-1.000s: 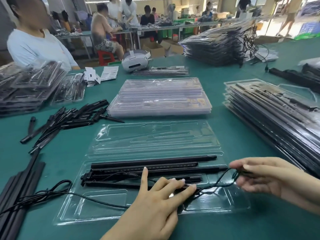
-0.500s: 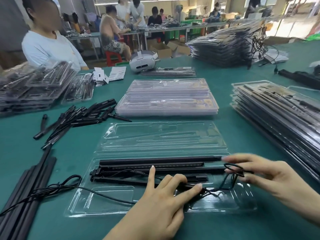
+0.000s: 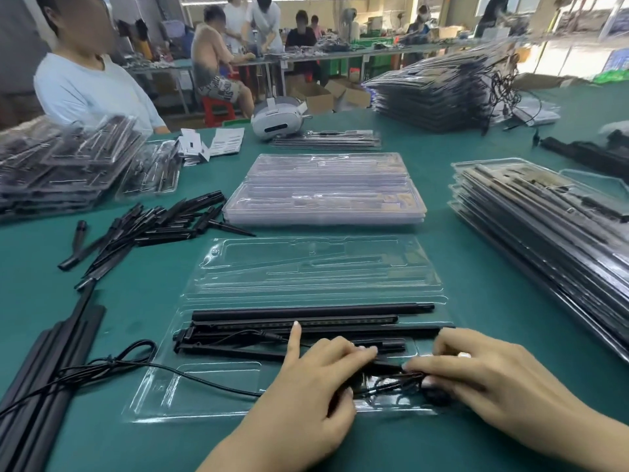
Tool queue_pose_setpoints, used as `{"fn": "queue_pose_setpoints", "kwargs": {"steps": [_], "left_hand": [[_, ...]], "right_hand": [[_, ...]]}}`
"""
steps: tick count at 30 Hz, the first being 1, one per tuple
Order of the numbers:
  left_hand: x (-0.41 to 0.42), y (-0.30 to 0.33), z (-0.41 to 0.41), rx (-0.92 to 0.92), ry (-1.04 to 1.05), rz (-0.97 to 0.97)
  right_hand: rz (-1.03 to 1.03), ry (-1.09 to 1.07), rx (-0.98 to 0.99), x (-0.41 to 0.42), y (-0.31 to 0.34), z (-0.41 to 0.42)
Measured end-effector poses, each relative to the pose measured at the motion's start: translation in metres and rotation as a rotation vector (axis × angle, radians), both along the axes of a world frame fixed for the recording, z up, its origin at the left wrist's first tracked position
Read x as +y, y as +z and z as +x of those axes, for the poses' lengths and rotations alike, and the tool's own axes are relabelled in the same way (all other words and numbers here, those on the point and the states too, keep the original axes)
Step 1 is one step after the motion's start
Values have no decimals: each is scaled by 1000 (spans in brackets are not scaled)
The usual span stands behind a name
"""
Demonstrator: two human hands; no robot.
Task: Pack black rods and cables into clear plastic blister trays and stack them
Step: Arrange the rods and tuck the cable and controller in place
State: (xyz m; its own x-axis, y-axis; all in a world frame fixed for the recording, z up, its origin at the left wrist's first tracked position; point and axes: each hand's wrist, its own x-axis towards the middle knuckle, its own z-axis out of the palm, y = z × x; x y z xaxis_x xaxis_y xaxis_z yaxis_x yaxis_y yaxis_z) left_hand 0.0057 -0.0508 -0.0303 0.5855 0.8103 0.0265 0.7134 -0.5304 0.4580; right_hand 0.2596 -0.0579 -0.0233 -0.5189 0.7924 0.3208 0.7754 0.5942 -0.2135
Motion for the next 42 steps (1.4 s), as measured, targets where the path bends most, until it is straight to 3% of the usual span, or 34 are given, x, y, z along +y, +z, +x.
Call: {"fn": "queue_pose_setpoints", "kwargs": {"steps": [3,5,8,11,14,17,23,26,30,34,37,39,42], "left_hand": [[-1,3,0,-138,18,-36],[-3,3,1,-22,-43,24],[-4,-2,2,206,-126,277],[-5,-8,11,238,-203,490],[-5,-12,16,263,-238,445],[-5,-10,15,291,-217,348],[-9,0,13,328,-215,212],[-6,1,16,102,-236,29],[-7,-1,27,53,-223,16],[4,15,8,-93,-103,-21],[11,23,-30,119,133,223],[9,19,-51,280,306,218],[-4,4,-67,258,425,137]], "right_hand": [[155,-23,2,-2,-7,-6],[255,-12,-28,-2,-13,-13],[316,0,-21,-4,-17,-17],[340,-1,-20,-5,-17,-14],[364,11,-29,-4,-18,-11],[280,63,9,-6,-18,-4],[-103,95,235,11,-6,7],[-306,86,381,21,0,5],[-358,117,325,25,0,4],[-34,106,102,19,-9,4],[120,101,-12,13,-10,5],[211,122,-34,12,-12,3],[295,117,-42,9,-14,-3]]}}
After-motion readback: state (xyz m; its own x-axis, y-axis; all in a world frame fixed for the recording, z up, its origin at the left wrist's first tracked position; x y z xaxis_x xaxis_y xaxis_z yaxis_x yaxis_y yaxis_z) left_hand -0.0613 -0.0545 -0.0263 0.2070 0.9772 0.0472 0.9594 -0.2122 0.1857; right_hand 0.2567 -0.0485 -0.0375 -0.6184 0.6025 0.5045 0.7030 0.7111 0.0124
